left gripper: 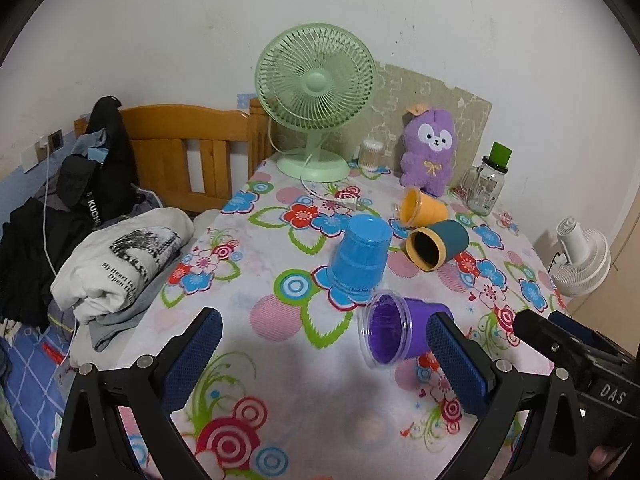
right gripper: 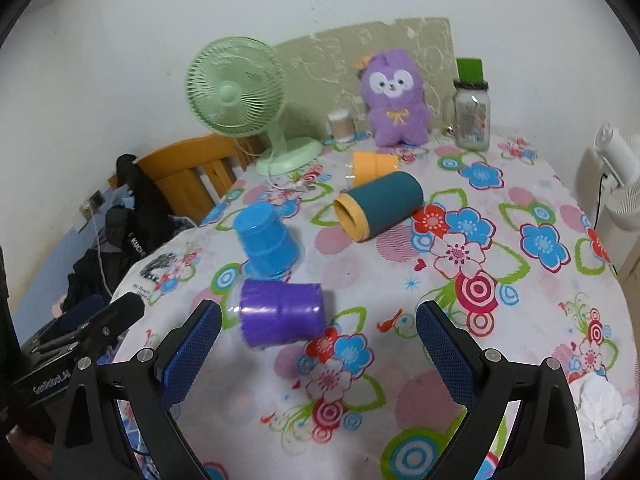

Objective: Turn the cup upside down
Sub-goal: 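Move the right tool toward the teal cup lying on its side, then close the right tool around the teal cup's body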

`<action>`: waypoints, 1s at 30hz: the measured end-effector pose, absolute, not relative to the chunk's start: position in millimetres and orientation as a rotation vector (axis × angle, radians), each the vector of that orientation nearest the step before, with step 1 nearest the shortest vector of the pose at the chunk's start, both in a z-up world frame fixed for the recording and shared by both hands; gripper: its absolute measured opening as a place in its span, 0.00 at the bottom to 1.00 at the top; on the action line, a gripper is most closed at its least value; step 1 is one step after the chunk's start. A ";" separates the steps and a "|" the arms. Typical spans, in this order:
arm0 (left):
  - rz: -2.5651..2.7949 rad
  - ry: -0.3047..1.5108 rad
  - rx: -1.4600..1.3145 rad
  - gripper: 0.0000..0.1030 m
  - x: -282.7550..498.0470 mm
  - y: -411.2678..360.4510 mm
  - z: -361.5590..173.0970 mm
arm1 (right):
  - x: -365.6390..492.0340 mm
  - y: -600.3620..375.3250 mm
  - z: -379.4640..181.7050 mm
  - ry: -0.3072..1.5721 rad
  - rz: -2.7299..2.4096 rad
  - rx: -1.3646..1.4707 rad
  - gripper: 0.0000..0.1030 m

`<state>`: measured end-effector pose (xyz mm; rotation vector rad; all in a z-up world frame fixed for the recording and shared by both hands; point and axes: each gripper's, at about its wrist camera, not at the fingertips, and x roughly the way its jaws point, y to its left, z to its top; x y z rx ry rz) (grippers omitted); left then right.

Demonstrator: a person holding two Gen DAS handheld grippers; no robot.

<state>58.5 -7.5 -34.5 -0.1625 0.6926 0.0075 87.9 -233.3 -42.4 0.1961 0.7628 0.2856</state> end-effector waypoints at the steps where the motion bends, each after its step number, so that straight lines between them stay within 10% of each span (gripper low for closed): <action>1: 0.004 0.696 -0.162 1.00 63.8 -7.9 -36.0 | 95.4 -234.0 -44.9 0.778 0.272 0.199 0.96; 30: -0.113 0.797 -0.076 1.00 231.3 -38.7 -61.3 | 307.1 -262.8 -114.3 1.094 0.046 0.504 0.96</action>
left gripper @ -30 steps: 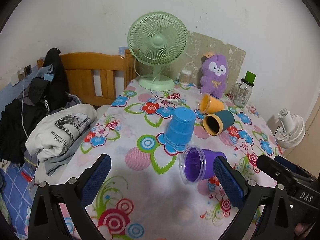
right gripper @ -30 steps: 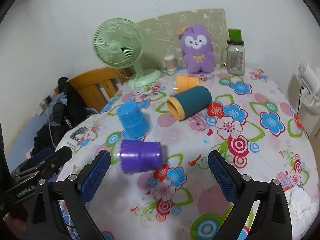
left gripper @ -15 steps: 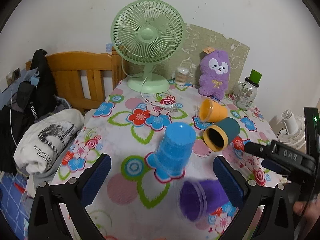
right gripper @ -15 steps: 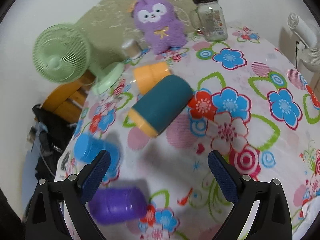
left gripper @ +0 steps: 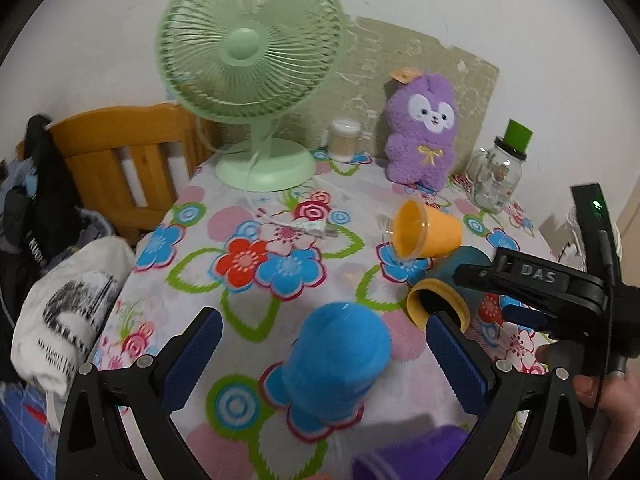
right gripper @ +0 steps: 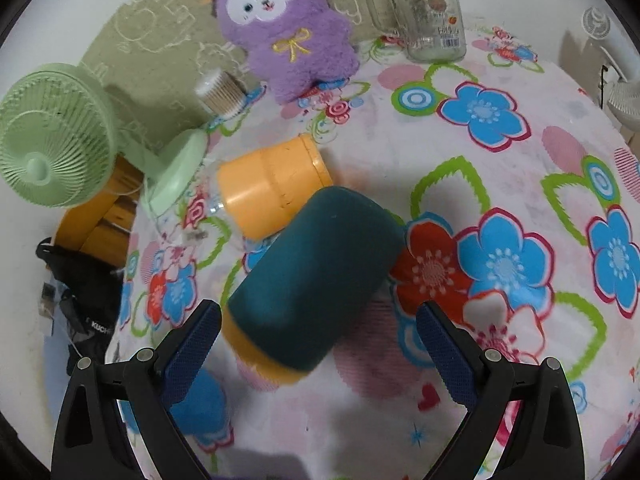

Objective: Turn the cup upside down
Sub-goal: 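Close the right tool around the teal cup's body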

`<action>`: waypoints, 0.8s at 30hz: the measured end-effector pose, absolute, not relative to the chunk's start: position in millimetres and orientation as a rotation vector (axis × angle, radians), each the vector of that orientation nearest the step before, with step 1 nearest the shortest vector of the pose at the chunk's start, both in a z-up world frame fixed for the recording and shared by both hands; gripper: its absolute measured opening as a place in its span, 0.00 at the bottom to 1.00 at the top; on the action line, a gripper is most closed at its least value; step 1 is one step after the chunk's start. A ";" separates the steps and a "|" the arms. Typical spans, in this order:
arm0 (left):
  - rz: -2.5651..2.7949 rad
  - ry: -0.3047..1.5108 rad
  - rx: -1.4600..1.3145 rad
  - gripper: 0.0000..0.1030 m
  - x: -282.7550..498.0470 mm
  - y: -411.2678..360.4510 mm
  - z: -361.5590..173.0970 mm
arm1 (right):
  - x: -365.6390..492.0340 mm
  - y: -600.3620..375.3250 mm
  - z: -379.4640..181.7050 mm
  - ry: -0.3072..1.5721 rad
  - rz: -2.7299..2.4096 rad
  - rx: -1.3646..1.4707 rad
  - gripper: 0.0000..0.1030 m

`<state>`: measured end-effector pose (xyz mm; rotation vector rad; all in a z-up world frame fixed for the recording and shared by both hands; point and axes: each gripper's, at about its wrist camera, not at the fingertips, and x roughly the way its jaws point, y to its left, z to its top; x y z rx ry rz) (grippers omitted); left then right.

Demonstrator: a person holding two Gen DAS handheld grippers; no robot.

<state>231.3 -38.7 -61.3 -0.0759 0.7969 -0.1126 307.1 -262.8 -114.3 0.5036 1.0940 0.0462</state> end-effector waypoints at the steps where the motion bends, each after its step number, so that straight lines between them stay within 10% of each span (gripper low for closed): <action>1: -0.118 0.804 -0.058 1.00 235.3 -41.5 -63.3 | 311.1 -262.6 -118.6 1.106 0.044 0.511 0.96; 14: -0.142 0.850 -0.015 1.00 260.8 -51.3 -84.5 | 349.6 -238.8 -136.7 1.182 0.080 0.536 0.96; 24: -0.154 0.835 0.000 1.00 250.2 -50.8 -76.7 | 345.5 -242.6 -129.8 1.127 0.106 0.488 0.71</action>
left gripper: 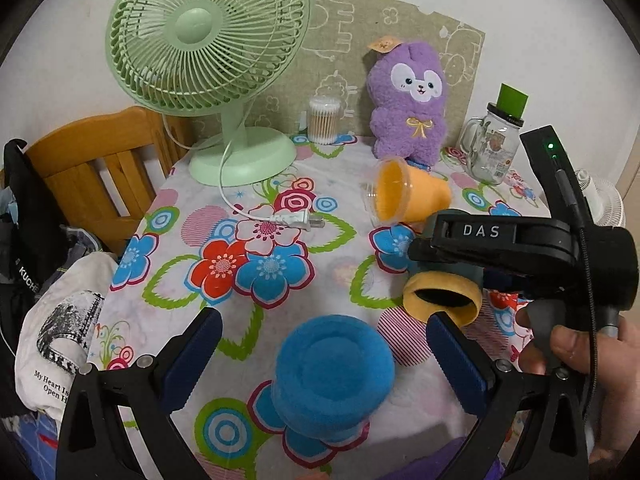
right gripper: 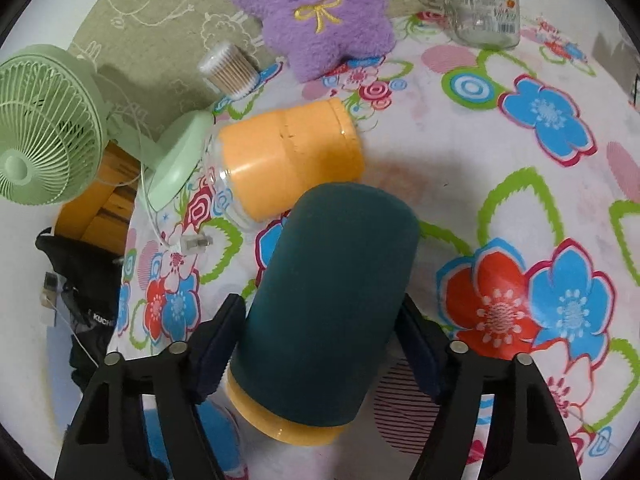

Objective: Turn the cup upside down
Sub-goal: 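Close the right tool around the teal cup's body, then lift the teal cup with the right tool and carry it toward the left tool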

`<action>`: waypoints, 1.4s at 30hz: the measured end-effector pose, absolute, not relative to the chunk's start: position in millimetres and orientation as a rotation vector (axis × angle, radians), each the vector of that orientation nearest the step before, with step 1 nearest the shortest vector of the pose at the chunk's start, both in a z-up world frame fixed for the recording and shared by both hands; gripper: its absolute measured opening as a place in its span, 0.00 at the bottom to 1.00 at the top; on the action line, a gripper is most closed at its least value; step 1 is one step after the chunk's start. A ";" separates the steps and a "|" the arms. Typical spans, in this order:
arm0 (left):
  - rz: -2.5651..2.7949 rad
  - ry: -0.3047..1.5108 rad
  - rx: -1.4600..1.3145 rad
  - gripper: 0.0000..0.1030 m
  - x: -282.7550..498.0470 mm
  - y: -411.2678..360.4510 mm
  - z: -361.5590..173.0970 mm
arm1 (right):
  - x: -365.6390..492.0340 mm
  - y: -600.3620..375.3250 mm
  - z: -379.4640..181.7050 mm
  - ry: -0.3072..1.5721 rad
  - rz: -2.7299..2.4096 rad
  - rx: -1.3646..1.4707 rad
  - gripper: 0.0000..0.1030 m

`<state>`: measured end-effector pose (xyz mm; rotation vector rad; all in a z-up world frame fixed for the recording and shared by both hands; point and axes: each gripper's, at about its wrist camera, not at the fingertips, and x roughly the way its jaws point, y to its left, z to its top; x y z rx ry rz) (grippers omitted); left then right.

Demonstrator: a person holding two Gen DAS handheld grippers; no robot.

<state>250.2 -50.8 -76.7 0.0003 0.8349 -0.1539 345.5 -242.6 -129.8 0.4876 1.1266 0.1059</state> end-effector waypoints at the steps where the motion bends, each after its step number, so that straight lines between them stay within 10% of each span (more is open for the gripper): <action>1: -0.154 0.830 0.000 1.00 247.2 -50.1 -74.6 | 342.4 -245.0 -126.7 1.117 0.107 0.487 0.70; 42: -0.193 0.797 -0.118 1.00 23.7 -38.2 -42.8 | 57.8 -258.9 -58.5 1.087 0.410 0.291 0.61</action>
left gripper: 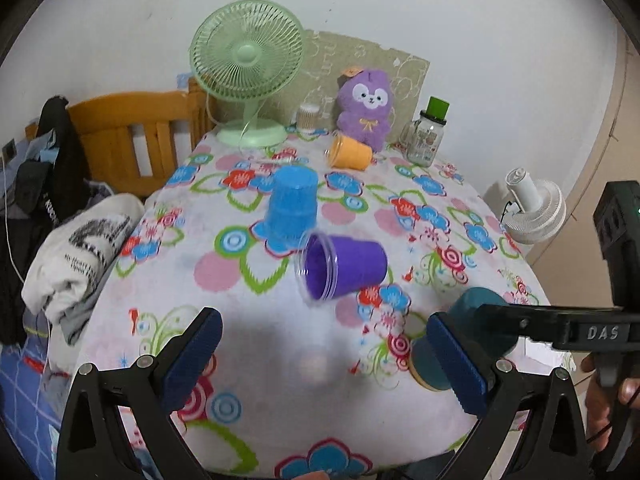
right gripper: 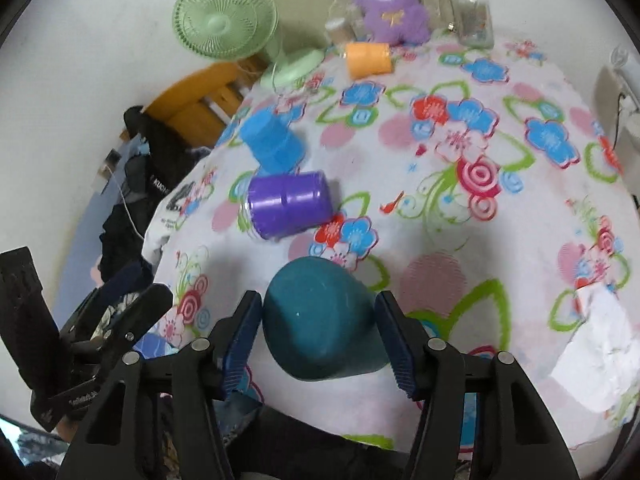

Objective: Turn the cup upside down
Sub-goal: 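Lift the teal cup with the right tool and carry it toward the left tool, then lower the teal cup onto the table and open the right tool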

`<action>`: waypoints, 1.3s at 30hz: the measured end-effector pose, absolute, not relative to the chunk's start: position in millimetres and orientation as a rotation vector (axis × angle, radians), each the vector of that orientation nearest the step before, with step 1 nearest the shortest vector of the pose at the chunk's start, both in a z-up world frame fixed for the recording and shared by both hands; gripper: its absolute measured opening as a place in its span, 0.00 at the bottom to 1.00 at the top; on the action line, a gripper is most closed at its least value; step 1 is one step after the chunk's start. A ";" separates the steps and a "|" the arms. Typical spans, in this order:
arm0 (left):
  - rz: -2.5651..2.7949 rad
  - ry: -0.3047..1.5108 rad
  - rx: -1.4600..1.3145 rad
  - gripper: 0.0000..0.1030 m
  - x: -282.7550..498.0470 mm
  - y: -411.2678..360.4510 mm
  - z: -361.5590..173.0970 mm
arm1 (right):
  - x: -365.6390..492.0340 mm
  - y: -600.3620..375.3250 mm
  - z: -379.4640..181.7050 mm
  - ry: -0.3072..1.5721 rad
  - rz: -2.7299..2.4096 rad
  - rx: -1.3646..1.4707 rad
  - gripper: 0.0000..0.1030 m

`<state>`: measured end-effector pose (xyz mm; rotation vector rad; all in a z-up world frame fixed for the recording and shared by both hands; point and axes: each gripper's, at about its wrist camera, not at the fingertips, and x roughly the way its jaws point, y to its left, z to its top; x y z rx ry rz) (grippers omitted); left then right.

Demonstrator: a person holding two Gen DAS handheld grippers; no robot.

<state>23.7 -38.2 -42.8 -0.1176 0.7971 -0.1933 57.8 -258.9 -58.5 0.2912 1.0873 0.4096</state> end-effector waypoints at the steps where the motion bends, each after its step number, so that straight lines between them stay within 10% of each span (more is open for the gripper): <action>1: -0.190 0.805 -0.122 1.00 22.8 -38.5 -45.4 | 61.1 -257.9 -58.7 1.078 0.401 0.285 0.61; 23: -0.205 0.883 -0.158 1.00 33.8 -47.7 -67.2 | 137.0 -274.6 -71.7 0.967 0.328 0.323 0.63; 30: -0.235 0.887 -0.144 1.00 42.0 -72.0 -62.4 | 115.5 -293.0 -59.6 0.923 0.293 0.275 0.85; 39: -0.255 0.881 -0.119 1.00 52.4 -107.3 -54.4 | 93.7 -335.7 -53.3 0.897 0.278 0.335 0.88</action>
